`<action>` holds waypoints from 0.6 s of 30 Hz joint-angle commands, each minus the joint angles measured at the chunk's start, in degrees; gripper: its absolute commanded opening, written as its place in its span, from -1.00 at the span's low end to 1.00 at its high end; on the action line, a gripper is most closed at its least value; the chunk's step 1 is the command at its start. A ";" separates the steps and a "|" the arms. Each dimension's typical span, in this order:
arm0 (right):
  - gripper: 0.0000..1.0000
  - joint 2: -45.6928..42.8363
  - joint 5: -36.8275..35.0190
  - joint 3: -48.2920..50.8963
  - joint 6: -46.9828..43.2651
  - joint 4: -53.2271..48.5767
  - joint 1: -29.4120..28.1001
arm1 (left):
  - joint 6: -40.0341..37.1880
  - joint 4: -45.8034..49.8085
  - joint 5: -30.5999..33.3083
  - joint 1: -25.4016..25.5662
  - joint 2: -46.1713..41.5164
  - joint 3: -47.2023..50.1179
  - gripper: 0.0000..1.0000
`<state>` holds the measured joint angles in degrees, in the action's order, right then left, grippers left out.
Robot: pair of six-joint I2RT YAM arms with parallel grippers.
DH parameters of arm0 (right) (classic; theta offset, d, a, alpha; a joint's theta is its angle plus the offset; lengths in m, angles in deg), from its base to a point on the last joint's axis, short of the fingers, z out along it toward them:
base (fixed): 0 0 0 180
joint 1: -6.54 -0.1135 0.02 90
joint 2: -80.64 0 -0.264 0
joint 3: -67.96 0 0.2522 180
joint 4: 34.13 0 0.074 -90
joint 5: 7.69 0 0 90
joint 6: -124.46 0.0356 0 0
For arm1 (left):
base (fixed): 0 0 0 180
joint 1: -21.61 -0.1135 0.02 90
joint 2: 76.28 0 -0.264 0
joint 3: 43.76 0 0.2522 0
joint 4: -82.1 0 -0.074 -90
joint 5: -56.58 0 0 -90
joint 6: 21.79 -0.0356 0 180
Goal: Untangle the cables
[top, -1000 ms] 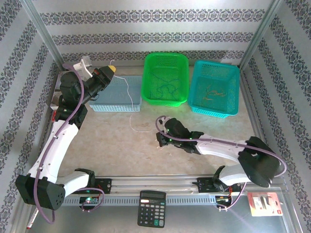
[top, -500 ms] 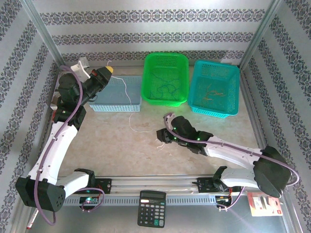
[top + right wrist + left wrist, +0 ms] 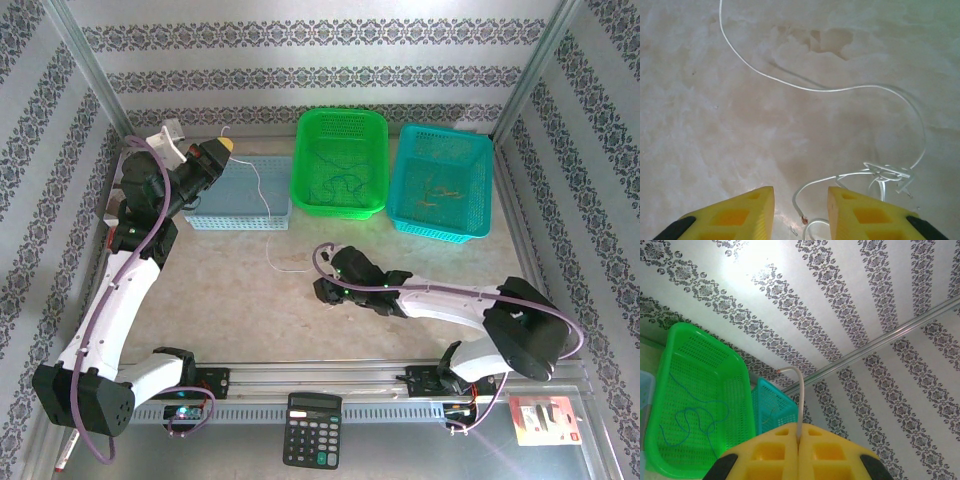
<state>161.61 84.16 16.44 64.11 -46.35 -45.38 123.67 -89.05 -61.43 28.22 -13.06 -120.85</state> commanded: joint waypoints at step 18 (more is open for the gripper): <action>-1.00 -3.96 -8.57 2.50 -1.49 -0.34 2.04 | -2.43 0.42 1.35 -3.08 -2.37 1.63 -1.00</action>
<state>163.91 79.66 16.33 62.80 -45.25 -45.07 123.50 -88.79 -61.23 26.99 -13.78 -119.87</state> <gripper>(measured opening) 0.053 0.043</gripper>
